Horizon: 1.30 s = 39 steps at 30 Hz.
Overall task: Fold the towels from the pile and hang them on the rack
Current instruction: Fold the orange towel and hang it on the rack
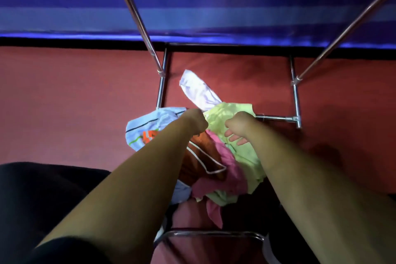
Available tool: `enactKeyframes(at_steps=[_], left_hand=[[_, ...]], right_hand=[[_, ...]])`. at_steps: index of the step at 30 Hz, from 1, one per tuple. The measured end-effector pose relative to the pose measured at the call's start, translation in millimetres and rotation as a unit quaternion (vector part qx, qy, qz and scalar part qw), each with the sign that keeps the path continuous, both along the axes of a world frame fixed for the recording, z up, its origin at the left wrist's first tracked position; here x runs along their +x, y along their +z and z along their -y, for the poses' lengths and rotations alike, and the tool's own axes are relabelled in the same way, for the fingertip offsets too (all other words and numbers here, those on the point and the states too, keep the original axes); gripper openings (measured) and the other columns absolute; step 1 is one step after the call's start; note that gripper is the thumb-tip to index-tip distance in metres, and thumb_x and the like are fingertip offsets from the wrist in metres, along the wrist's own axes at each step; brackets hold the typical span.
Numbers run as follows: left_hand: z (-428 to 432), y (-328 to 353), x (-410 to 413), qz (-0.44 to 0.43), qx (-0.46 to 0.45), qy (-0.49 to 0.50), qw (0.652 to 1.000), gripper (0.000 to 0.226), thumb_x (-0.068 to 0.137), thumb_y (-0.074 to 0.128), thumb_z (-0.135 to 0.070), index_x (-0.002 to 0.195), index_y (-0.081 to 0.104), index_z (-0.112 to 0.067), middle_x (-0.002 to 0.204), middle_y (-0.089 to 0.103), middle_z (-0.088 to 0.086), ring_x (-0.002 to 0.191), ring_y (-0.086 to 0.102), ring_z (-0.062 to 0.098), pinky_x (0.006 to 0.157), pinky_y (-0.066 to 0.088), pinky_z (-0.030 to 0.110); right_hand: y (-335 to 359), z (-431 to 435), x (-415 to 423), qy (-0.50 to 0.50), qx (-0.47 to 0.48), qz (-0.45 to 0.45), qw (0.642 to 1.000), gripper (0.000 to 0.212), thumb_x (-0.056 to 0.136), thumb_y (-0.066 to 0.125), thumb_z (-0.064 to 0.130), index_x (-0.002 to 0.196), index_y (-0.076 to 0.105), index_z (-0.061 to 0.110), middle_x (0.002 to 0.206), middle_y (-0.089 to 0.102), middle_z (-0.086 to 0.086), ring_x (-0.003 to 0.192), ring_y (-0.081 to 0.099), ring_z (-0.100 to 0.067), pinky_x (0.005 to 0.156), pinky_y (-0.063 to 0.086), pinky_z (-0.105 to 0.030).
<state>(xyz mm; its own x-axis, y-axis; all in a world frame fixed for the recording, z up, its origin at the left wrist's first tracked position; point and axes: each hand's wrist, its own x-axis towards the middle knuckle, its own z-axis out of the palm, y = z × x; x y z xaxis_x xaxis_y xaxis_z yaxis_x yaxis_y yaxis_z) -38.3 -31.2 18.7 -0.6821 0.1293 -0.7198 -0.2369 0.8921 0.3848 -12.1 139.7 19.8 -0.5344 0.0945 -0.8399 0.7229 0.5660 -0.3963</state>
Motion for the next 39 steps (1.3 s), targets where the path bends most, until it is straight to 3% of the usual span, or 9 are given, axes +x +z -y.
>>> enactKeyframes(at_steps=[6,9,13,17,22,28,32,35,39], left_hand=[[-6,-63,38,0.072,-0.059,-0.142,0.985,0.025,0.097,0.063,-0.017,0.118,0.074,-0.010,0.117,0.076,0.011,0.112,0.074,0.031,0.091,0.060,0.037],[-15,-84,58,0.058,-0.049,-0.185,0.980,0.041,0.097,0.061,-0.012,0.138,0.067,-0.017,0.136,0.069,0.010,0.123,0.067,0.031,0.095,0.052,0.034],[-18,-110,78,0.035,-0.109,-0.200,0.973,0.065,0.094,0.066,-0.015,0.153,0.042,-0.022,0.148,0.046,0.016,0.133,0.054,0.041,0.109,0.048,0.047],[-14,-122,86,-0.044,-0.162,-0.217,0.962,0.048,0.099,0.057,-0.009,0.144,0.040,-0.012,0.149,0.048,0.014,0.140,0.044,0.036,0.108,0.046,0.047],[8,-121,77,-0.099,-0.174,-0.215,0.956,0.031,0.104,0.049,-0.016,0.133,0.060,-0.021,0.136,0.063,0.007,0.134,0.049,0.031,0.099,0.046,0.041],[13,-101,55,-0.082,-0.025,-0.089,0.992,0.029,0.092,0.060,-0.017,0.115,0.073,-0.030,0.114,0.074,0.008,0.111,0.068,0.030,0.089,0.051,0.035],[2,-76,42,-0.144,0.030,-0.030,0.989,0.025,0.095,0.057,-0.013,0.117,0.069,-0.018,0.099,0.072,0.013,0.096,0.064,0.032,0.078,0.045,0.036],[-3,-57,35,-0.189,0.058,0.029,0.980,0.014,0.097,0.057,-0.016,0.110,0.063,-0.016,0.090,0.065,0.009,0.086,0.057,0.029,0.071,0.035,0.033],[-6,-22,24,-0.231,0.076,0.058,0.968,0.009,0.101,0.058,-0.020,0.102,0.059,-0.011,0.082,0.060,0.008,0.084,0.058,0.036,0.068,0.032,0.036]], right_hand=[[-77,-6,36,0.100,0.062,0.038,0.992,0.024,0.094,0.063,0.031,0.092,0.071,0.009,0.096,0.076,-0.015,0.090,0.076,-0.035,0.084,0.066,-0.048],[-103,-8,42,0.207,0.087,0.033,0.974,0.034,0.102,0.057,0.038,0.111,0.074,0.010,0.115,0.073,-0.015,0.103,0.069,-0.035,0.081,0.052,-0.035],[-106,-6,49,0.289,0.087,0.054,0.952,0.041,0.100,0.051,0.015,0.138,0.066,0.008,0.138,0.066,-0.017,0.120,0.064,-0.035,0.086,0.046,-0.030],[-106,-3,58,0.329,0.083,0.072,0.938,0.056,0.104,0.049,0.010,0.159,0.049,0.017,0.165,0.045,-0.013,0.147,0.048,-0.032,0.112,0.042,-0.033],[-110,3,59,0.348,0.062,0.058,0.934,0.059,0.102,0.054,0.011,0.159,0.050,0.024,0.166,0.044,-0.011,0.147,0.048,-0.033,0.116,0.043,-0.035],[-96,11,51,0.254,-0.015,0.017,0.967,0.046,0.090,0.081,0.032,0.133,0.068,0.022,0.123,0.071,-0.007,0.109,0.066,-0.026,0.094,0.053,-0.034],[-80,19,39,0.154,0.023,-0.045,0.987,0.014,0.099,0.060,0.016,0.110,0.069,0.016,0.106,0.070,-0.011,0.087,0.063,-0.027,0.064,0.044,-0.030],[-58,20,28,0.076,0.052,-0.099,0.991,0.022,0.097,0.048,0.008,0.103,0.069,0.013,0.101,0.069,-0.016,0.094,0.067,-0.036,0.074,0.052,-0.035],[-19,18,11,-0.129,-0.040,-0.158,0.978,0.034,0.085,0.052,0.012,0.109,0.075,0.020,0.111,0.076,-0.015,0.103,0.073,-0.041,0.091,0.063,-0.054]])
